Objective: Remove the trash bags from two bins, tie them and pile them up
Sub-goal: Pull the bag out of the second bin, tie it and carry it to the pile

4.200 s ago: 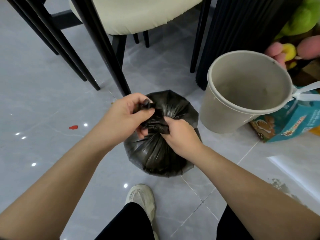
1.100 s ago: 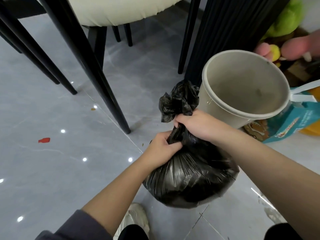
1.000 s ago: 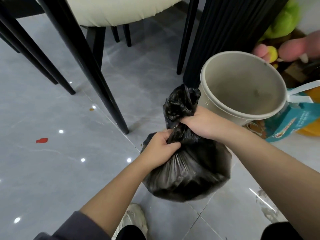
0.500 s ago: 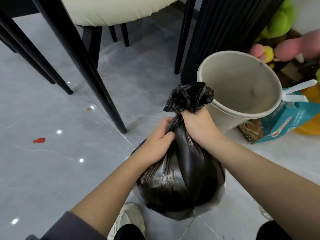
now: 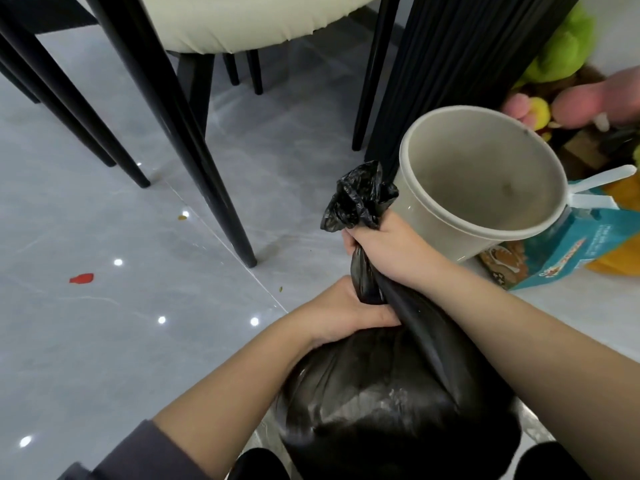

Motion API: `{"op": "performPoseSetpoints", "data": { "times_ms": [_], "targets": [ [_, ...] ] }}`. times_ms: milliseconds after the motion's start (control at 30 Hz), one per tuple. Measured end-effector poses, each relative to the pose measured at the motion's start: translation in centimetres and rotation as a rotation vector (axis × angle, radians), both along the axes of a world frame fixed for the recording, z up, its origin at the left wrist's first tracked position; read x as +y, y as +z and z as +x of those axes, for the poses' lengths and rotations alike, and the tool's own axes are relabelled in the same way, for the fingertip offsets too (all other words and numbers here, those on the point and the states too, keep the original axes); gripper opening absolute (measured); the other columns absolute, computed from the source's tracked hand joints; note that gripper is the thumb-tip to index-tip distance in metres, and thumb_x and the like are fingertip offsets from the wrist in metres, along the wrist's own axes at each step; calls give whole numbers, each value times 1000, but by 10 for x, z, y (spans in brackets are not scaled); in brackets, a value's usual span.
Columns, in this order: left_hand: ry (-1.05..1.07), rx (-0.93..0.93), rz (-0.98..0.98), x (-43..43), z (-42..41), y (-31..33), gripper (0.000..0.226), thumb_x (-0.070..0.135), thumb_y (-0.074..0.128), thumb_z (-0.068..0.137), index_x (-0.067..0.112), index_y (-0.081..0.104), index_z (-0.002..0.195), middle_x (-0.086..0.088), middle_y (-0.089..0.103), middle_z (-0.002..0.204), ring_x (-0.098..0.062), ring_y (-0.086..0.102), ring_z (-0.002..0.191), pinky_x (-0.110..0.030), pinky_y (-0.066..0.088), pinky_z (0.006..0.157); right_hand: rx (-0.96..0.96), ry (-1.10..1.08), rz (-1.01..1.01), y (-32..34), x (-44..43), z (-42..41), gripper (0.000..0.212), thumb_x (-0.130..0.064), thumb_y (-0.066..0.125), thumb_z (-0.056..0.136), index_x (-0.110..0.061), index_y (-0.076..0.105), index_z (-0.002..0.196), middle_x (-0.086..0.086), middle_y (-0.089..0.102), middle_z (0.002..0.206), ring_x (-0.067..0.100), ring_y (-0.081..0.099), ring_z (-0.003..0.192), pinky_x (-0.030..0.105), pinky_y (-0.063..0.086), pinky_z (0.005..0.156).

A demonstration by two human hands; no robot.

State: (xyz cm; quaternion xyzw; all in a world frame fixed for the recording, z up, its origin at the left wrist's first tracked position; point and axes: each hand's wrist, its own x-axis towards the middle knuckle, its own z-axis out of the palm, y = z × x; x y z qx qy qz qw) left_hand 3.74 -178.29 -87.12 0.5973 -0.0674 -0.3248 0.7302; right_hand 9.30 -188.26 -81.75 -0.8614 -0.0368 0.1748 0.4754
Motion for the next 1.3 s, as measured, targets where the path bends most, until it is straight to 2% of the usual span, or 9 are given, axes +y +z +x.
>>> {"op": "performPoseSetpoints", "data": {
  "times_ms": [267,367,500,700,800,933,1033,1133,1300],
  "targets": [
    [59,55,-2,-2,-13,-7,18,15,61,89,27,63,101,15,69,97,-1,63,95,-19,50,87,282,144,76,7,-17,0,9,-38,59,88,-31,61,84,-13,66,85,-8,61,71,6,47,64],
    [97,23,24,0,-9,-6,23,12,50,95,30,60,105,15,64,105,6,61,95,-15,48,89,590,244,208,13,-39,2,39,-56,52,77,-25,63,97,-6,72,97,2,69,87,16,55,76],
    [144,-3,67,8,0,-7,26,16,47,97,28,53,119,11,60,118,0,56,108,-17,45,96,782,450,225,12,-60,3,76,-64,75,56,-12,64,111,7,70,114,18,65,108,26,52,90],
    [101,-18,145,3,5,-7,28,25,51,91,23,58,119,4,63,119,-12,56,117,-32,43,104,456,104,-11,-18,-26,-8,26,-30,55,93,-8,67,99,11,71,99,23,67,92,32,54,86],
    [71,25,241,0,3,-10,43,31,52,91,12,53,129,-7,59,127,-19,53,122,-39,41,107,462,-64,177,-22,-13,-12,29,-22,46,98,-1,67,100,15,73,101,28,69,96,39,53,92],
    [47,116,244,2,5,-13,32,30,48,97,14,56,124,-6,61,124,-17,56,117,-32,42,104,520,-240,472,-13,-6,-14,24,-8,46,95,-1,61,77,19,68,71,33,68,72,38,57,72],
    [58,148,184,3,7,-9,15,24,53,95,22,59,109,1,65,112,-12,60,105,-22,45,96,476,-381,520,-12,1,-11,29,3,40,89,-6,44,62,12,46,50,24,48,46,32,44,55],
    [76,108,141,7,8,-10,52,34,67,74,16,55,121,-8,62,123,-20,60,114,-35,45,102,441,-484,531,-8,4,-7,35,2,39,89,-11,38,56,2,38,36,17,36,34,19,29,38],
    [-42,-5,170,8,7,-6,53,41,74,64,32,55,112,11,65,111,2,62,103,-19,47,90,403,-590,545,-8,10,-1,34,-11,46,92,-14,42,58,-1,40,42,15,34,41,26,25,46]
  ]
}}
